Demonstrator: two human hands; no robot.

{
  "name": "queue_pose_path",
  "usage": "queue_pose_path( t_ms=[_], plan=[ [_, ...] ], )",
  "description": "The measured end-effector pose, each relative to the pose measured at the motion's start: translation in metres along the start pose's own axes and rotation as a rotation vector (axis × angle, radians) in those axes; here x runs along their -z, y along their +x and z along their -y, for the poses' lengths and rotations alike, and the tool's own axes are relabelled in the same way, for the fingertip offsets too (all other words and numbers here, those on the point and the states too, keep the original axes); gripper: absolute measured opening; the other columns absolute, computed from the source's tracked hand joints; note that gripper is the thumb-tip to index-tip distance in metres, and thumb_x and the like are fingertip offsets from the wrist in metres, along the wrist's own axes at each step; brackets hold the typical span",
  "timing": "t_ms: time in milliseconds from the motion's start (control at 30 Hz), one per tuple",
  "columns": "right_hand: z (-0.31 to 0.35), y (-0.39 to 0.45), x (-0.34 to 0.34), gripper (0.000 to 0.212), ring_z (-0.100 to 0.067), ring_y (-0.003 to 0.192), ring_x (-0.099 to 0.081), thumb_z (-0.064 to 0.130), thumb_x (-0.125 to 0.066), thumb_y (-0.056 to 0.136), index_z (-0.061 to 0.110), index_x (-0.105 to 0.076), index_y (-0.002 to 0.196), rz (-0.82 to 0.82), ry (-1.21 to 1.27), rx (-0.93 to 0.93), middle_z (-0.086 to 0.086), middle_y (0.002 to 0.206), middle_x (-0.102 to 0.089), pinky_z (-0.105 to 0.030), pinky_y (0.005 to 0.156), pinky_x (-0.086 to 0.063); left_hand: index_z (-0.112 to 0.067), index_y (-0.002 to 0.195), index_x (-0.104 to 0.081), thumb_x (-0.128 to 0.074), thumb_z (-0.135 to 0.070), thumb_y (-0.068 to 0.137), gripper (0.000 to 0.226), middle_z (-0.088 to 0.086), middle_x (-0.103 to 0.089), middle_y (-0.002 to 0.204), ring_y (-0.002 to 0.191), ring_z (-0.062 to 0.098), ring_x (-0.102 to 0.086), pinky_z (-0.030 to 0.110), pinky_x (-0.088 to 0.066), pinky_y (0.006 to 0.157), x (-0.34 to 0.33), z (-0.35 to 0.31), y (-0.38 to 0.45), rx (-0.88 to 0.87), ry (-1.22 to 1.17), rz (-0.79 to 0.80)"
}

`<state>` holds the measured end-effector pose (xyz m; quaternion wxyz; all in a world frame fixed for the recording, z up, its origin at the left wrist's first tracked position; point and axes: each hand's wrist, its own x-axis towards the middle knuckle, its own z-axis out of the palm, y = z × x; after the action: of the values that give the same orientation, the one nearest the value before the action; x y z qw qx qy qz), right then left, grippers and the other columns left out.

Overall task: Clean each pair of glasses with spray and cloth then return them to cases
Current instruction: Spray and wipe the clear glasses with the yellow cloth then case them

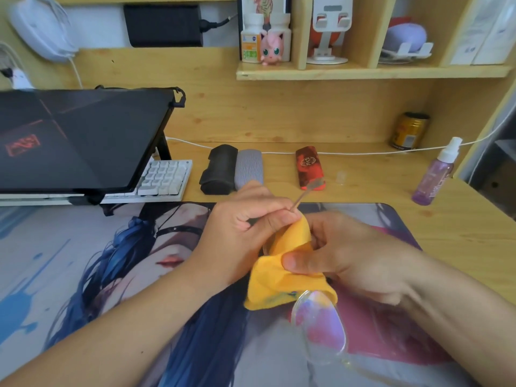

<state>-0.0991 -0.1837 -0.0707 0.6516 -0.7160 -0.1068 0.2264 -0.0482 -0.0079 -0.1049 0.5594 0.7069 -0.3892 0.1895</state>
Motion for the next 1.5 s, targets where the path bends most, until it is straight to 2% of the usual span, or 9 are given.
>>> queue_pose_path(
  t_ms=[200,367,433,633,800,1033,1167,1367,1500],
  plan=[
    [0.001,-0.001,0.012,0.035,-0.025,0.087,-0.066,-0.016,-0.060,0.080,0.000,-0.063,0.111,0.284,0.185,-0.072,-0.016,0.096,-0.064,-0.036,0.082,-0.056,-0.013,0.093,-0.078,-0.063,-0.022,0.094,0.018,-0.014,-0.069,0.087,0.085,0.020,-0.059,0.040,-0.049,0.081,0.002,-0.001,0.002,-0.115,0.027,0.075],
    [-0.002,0.002,-0.004,0.036,-0.009,0.063,-0.060,-0.013,-0.073,0.068,0.020,-0.068,0.084,0.060,0.004,0.000,0.003,0.070,-0.062,-0.023,0.059,-0.048,-0.016,0.091,-0.078,-0.067,-0.022,0.092,0.013,-0.017,-0.069,0.086,0.088,0.017,-0.054,0.025,-0.043,0.082,0.001,-0.002,0.001,-0.098,0.085,0.095],
    [-0.002,0.001,-0.008,0.039,-0.007,0.060,-0.058,-0.019,-0.072,0.069,0.013,-0.067,0.090,0.000,-0.007,0.022,0.004,0.067,-0.061,-0.019,0.055,-0.045,-0.019,0.092,-0.077,-0.067,-0.019,0.091,0.010,-0.021,-0.067,0.084,0.089,0.014,-0.052,0.021,-0.041,0.084,0.000,-0.003,0.002,-0.094,0.108,0.107],
    [-0.008,0.003,-0.013,0.058,-0.043,0.096,-0.069,-0.015,-0.070,0.057,-0.002,-0.062,0.113,-0.136,0.199,0.049,-0.031,0.099,-0.067,-0.054,0.086,-0.057,-0.018,0.094,-0.079,-0.068,-0.022,0.090,0.012,0.001,-0.070,0.079,0.085,0.017,-0.053,0.019,-0.041,0.082,-0.004,0.000,0.001,-0.031,0.079,0.050],
    [-0.001,0.001,-0.013,0.046,-0.024,0.080,-0.069,-0.023,-0.067,0.073,0.005,-0.067,0.109,-0.205,0.331,0.118,-0.013,0.087,-0.069,-0.033,0.068,-0.059,-0.016,0.094,-0.077,-0.067,-0.025,0.090,0.015,0.006,-0.070,0.076,0.076,0.019,-0.051,0.027,-0.042,0.074,-0.007,-0.004,0.004,-0.042,0.078,-0.010],
    [-0.005,0.006,-0.013,0.027,-0.028,0.085,-0.067,-0.007,-0.070,0.083,-0.003,-0.066,0.109,-0.333,0.347,0.193,-0.017,0.090,-0.069,-0.038,0.076,-0.058,-0.024,0.094,-0.080,-0.066,-0.026,0.092,0.014,-0.004,-0.071,0.082,0.082,0.023,-0.054,0.033,-0.047,0.078,-0.004,-0.004,0.000,0.038,0.004,-0.078],
    [0.002,0.002,-0.008,0.035,-0.028,0.090,-0.069,-0.013,-0.068,0.083,0.006,-0.067,0.113,-0.226,0.251,0.178,-0.016,0.095,-0.071,-0.036,0.078,-0.058,-0.023,0.094,-0.079,-0.066,-0.023,0.093,0.013,-0.005,-0.072,0.083,0.085,0.027,-0.057,0.041,-0.047,0.081,0.002,-0.003,0.001,-0.016,0.061,-0.086],
    [0.005,-0.001,-0.007,0.052,-0.018,0.078,-0.052,-0.019,-0.066,0.076,0.015,-0.062,0.115,0.006,-0.099,0.112,-0.004,0.081,-0.057,-0.036,0.070,-0.041,-0.024,0.101,-0.076,-0.063,-0.030,0.093,0.016,-0.015,-0.072,0.086,0.092,0.008,-0.052,0.024,-0.044,0.086,0.002,-0.005,0.002,-0.064,0.051,0.022],
    [0.004,-0.002,-0.011,0.043,-0.013,0.072,-0.055,-0.014,-0.062,0.073,0.008,-0.062,0.109,0.021,0.034,0.103,-0.002,0.076,-0.058,-0.025,0.064,-0.046,-0.026,0.096,-0.078,-0.063,-0.031,0.094,0.016,-0.004,-0.073,0.083,0.089,0.025,-0.054,0.023,-0.042,0.086,-0.002,-0.006,0.003,-0.069,0.063,0.035]
  ],
)
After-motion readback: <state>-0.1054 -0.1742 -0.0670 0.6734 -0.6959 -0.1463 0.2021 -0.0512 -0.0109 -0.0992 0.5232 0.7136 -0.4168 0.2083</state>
